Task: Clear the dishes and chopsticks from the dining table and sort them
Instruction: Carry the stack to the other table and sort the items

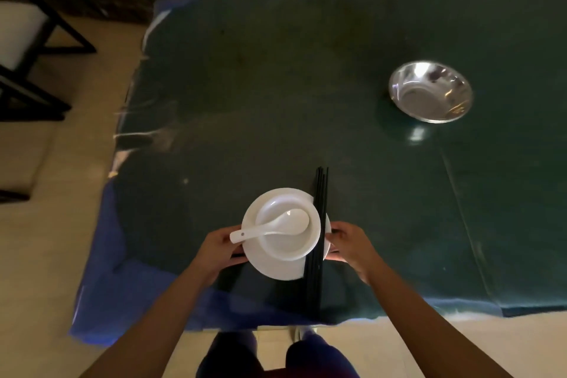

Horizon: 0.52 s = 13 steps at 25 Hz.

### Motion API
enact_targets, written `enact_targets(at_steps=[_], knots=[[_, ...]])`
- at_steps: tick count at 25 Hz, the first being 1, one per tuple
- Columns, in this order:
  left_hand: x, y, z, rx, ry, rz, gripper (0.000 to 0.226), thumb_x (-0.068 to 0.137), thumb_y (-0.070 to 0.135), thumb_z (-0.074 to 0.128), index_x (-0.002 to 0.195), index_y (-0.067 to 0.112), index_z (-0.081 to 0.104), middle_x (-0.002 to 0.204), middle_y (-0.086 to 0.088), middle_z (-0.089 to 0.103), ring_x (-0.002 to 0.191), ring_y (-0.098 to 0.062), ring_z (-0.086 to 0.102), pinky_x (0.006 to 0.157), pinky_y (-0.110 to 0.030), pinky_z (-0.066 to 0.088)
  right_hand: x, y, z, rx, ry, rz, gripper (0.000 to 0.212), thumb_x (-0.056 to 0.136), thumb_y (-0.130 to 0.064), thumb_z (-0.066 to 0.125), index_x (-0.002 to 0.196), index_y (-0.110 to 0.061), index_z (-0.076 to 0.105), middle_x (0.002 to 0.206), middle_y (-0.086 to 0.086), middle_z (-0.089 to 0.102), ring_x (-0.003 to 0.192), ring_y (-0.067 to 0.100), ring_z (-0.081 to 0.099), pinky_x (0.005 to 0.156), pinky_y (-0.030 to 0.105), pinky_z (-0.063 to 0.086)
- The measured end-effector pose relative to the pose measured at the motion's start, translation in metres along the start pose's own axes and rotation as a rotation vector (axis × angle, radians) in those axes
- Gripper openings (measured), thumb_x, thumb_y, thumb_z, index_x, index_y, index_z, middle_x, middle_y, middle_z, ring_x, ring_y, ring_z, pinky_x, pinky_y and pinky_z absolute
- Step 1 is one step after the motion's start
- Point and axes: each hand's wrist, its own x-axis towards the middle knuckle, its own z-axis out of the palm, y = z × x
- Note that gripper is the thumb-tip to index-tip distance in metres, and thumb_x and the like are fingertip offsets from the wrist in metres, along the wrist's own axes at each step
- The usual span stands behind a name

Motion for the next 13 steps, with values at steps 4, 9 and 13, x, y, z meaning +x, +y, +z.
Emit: enact_targets(at_steps=[4, 9, 13], knots=[[0.004, -0.007, 0.005, -0.010, 0.037, -0.011, 0.027, 0.086, 0.001, 0.059, 0.106, 0.017, 0.067, 0.094, -0.005, 0.072, 0.077, -0.016, 0.072, 0.058, -0.026, 0.058, 0.012, 0.004, -0.007, -0.053, -0.043, 0.041, 0.023, 0.089, 0.002, 0.050, 0.111, -0.004, 0.056, 0.097, 0.015, 0.067, 0.083, 0.027, 0.069, 0.072, 0.036, 0.059], [0.011, -0.004, -0.006, 0.352, 0.037, 0.033, 0.041, 0.079, -0.006, 0.064, 0.116, 0.012, 0.063, 0.100, -0.010, 0.068, 0.080, -0.015, 0.065, 0.053, -0.013, 0.053, 0.020, -0.009, -0.025, -0.475, -0.140, -0.003, 0.016, 0.089, -0.014, 0.057, 0.105, -0.015, 0.057, 0.086, 0.011, 0.068, 0.075, 0.023, 0.069, 0.072, 0.034, 0.058], [0.007, -0.011, -0.014, 0.366, 0.290, 0.035, 0.024, 0.090, 0.004, 0.054, 0.112, 0.005, 0.064, 0.089, -0.011, 0.066, 0.068, -0.017, 0.061, 0.048, -0.017, 0.050, 0.033, -0.032, -0.043, -0.443, -0.022, -0.036, 0.022, 0.091, -0.004, 0.051, 0.108, 0.005, 0.060, 0.073, 0.012, 0.059, 0.052, 0.016, 0.057, 0.051, 0.023, 0.051]])
